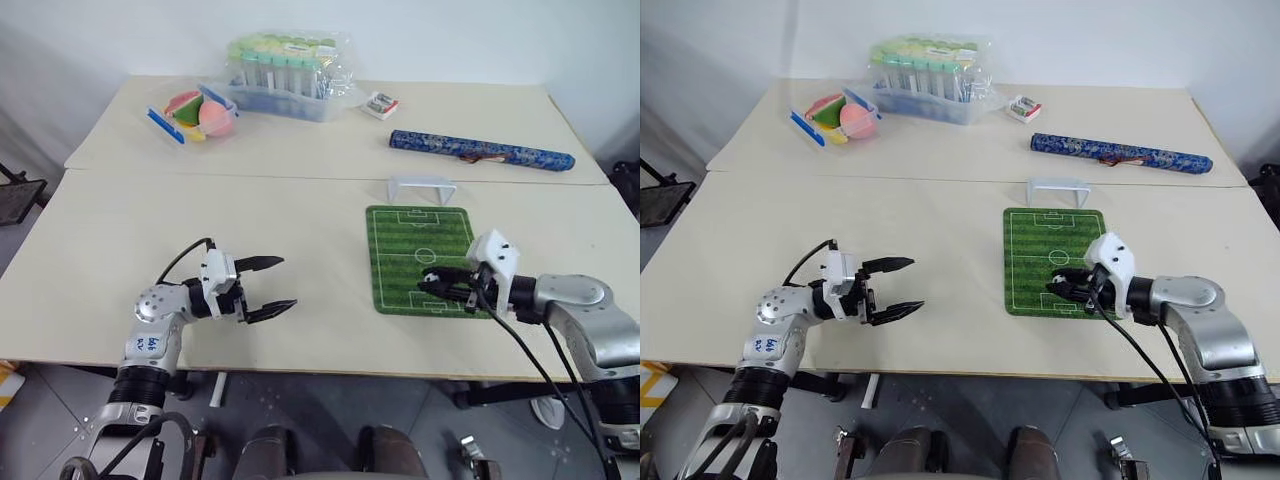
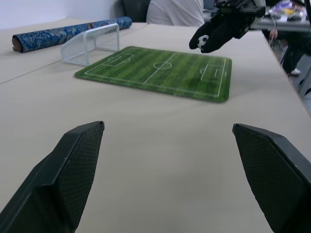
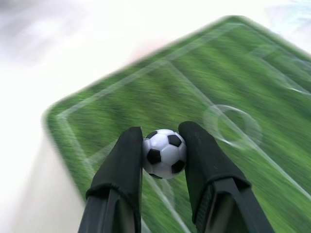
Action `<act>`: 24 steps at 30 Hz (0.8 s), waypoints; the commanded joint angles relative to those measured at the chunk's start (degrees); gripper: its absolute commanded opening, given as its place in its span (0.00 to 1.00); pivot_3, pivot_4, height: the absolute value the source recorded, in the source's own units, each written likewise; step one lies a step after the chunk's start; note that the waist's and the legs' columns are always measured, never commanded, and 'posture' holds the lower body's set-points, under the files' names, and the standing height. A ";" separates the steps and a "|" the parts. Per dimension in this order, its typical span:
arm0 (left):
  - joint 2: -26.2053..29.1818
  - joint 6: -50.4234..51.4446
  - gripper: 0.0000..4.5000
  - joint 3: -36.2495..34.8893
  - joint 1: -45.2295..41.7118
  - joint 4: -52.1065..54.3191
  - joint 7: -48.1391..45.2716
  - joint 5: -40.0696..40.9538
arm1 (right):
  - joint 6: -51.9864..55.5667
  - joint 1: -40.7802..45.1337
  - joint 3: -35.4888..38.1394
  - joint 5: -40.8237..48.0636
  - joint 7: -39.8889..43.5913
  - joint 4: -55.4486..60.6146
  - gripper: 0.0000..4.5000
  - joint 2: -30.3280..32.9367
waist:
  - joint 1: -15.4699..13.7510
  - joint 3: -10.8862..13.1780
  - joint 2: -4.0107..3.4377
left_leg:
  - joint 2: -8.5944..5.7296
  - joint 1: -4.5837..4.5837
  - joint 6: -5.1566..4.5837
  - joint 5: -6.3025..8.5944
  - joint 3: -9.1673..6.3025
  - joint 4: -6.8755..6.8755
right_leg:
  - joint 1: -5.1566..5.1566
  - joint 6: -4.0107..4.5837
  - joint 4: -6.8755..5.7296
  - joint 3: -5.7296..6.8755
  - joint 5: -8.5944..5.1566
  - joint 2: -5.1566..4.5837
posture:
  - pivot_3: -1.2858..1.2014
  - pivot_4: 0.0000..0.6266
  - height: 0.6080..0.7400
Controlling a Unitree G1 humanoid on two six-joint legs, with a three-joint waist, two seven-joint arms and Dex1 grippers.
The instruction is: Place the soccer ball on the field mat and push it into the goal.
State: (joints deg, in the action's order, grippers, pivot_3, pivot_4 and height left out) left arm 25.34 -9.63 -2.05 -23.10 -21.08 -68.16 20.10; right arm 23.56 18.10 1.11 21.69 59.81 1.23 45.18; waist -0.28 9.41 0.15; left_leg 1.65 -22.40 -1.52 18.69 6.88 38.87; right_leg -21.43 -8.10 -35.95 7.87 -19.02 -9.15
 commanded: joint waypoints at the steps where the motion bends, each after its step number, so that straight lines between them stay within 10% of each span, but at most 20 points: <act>1: 0.84 -3.52 1.00 -0.83 -0.35 0.29 0.36 -0.58 | -3.43 5.41 -4.27 -2.86 5.32 -4.68 0.19 0.26 | 0.39 0.03 0.05 | 0.00 0.00 0.00 0.00 0.04 0.02 | -0.01 0.00 0.00 -0.01 0.00 0.00 | 0.52 0.24 1.00; 24: 2.42 -3.52 1.00 -0.91 1.92 2.07 1.65 -0.08 | -7.95 4.55 -4.54 -6.07 8.27 -12.53 0.27 -0.26 | 0.38 0.04 0.07 | 0.03 0.01 0.01 0.01 0.00 0.07 | 0.01 0.00 -0.03 0.03 0.00 0.00 | 0.52 0.24 1.00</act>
State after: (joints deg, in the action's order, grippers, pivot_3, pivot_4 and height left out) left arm 27.22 -12.65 -2.33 -20.25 -19.03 -66.35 19.69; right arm 16.01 23.38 -4.29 15.80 68.11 -11.25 44.96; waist 0.11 9.45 0.22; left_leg 1.68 -22.40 -1.51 18.69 6.88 38.94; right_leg -21.41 -8.10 -35.98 7.90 -19.02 -9.15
